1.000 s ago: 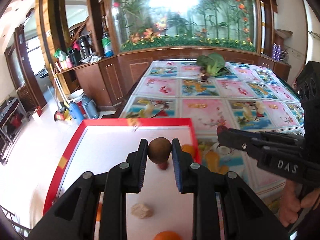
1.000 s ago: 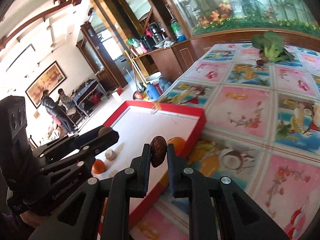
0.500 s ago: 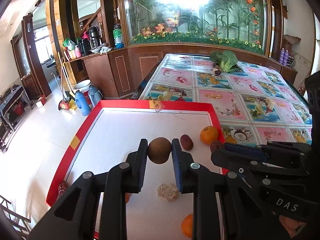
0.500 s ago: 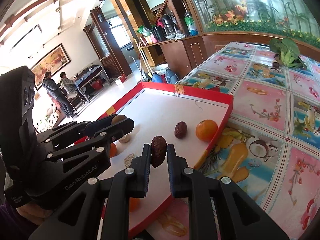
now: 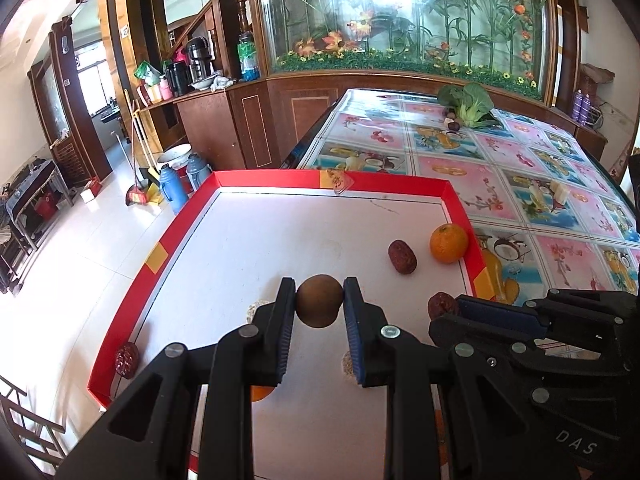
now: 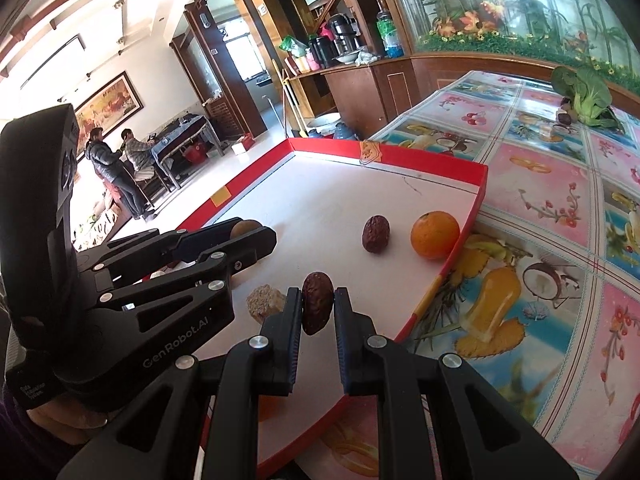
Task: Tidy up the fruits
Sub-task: 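Open both tools to drop the date and brown fruit into the tray, then move both open tools back to the yam chunks on the table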
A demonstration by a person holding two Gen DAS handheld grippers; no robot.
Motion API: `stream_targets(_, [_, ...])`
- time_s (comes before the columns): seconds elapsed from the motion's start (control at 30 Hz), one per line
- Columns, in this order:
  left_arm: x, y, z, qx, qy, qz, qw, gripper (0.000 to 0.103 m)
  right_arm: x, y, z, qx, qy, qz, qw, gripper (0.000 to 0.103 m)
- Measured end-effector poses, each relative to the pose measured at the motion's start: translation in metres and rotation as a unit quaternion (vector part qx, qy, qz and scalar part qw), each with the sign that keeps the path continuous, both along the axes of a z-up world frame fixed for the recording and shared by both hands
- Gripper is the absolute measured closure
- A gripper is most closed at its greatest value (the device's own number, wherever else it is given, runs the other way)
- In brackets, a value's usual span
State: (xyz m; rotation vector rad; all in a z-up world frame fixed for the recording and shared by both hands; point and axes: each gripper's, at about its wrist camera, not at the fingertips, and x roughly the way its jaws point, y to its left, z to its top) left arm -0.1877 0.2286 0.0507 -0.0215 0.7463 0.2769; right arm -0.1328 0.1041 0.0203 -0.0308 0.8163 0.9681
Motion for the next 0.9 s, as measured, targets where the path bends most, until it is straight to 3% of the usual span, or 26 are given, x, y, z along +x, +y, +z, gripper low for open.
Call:
stream_targets(0.37, [0.004,0.007,-0.013,0.0,0.022,0.015,0.9996,0.076,-0.002,-0.003,0.001,-0.005,0.002,0.008,1.0,0.083])
stream_targets(0.4, [0.004,0.007,-0.014,-0.001,0.025,0.016,0.9996,0.071,-0.001,-0.006,0.002,-0.001,0.003,0.006,1.0,0.082])
stream_targets(0.43, [0.003,0.008,-0.014,-0.003,0.026,0.018,0.9995,0.057,0.001,-0.009,0.004,0.004,0.003,0.002,1.0,0.081])
stream_targets(0.53, [0.001,0.009,-0.012,0.005,0.018,0.03,0.9994,0.041,0.007,-0.021,0.01,0.015,-0.004,-0.015,1.0,0.077])
stream_targets(0.73, [0.001,0.005,-0.007,0.012,0.014,0.031,0.9993,0.034,0.033,-0.061,0.017,0.023,-0.014,-0.076,0.997,0.072])
stream_targets(0.9, [0.007,-0.012,-0.006,0.019,0.019,0.013,0.9996,0.031,0.069,-0.119,0.017,0.007,-0.032,-0.171,0.985,0.066])
